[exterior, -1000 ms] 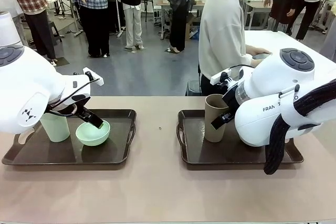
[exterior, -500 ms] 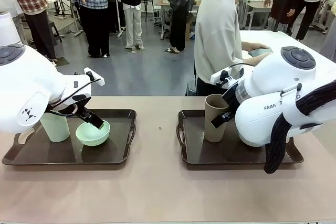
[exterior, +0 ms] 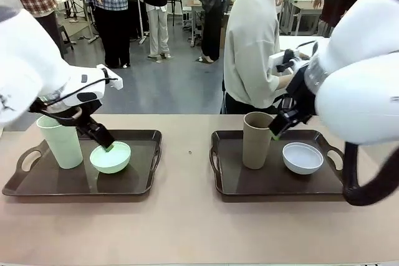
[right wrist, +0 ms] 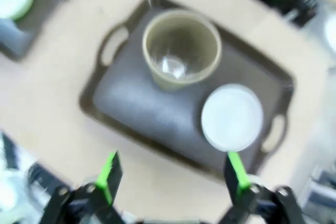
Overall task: Set up a tray with a mat and arrange the tableware.
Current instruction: Pick up the Picnic Bowl and Reusable plastic cup from the Handle tray in front of the human's position and hold them in the air.
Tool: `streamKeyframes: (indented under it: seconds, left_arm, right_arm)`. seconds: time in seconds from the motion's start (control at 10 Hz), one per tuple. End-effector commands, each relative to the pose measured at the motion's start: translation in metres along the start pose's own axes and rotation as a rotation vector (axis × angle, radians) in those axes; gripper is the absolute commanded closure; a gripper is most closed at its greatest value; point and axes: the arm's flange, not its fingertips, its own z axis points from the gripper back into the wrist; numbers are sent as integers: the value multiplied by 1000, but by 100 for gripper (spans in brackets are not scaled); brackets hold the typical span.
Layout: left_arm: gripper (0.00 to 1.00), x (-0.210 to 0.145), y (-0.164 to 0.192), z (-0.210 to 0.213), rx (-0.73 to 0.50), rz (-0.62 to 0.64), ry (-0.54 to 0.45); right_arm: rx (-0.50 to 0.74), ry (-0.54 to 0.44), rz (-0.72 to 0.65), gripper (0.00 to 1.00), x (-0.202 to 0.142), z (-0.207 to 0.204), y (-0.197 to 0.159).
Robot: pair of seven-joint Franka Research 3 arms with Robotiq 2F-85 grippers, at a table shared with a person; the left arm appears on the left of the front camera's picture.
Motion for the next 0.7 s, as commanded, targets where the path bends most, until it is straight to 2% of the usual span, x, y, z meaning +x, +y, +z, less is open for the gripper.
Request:
streamKeyframes:
  seconds: [0.0,0.1,0.3,0.4,0.5,0.6]
  left_arm:
    - [0,-15,-10,41,-47,39,99]
    - [0,-32,-11,55,-56,84,112]
    - [0,-51,-3,66,-41,166,58]
    - [0,-53,2,64,-11,178,37]
    - [0,-36,-4,67,-51,73,87]
    - [0,-36,-4,67,-51,73,87]
  right_arm:
    - [11,57,-49,0,-48,21,13]
    - [6,55,-37,0,-73,26,28]
    - [47,67,-71,0,-114,20,33]
    - [37,58,-100,0,-112,14,26]
    - [13,77,-33,0,-46,60,24]
    - [13,77,-33,0,-46,60,24]
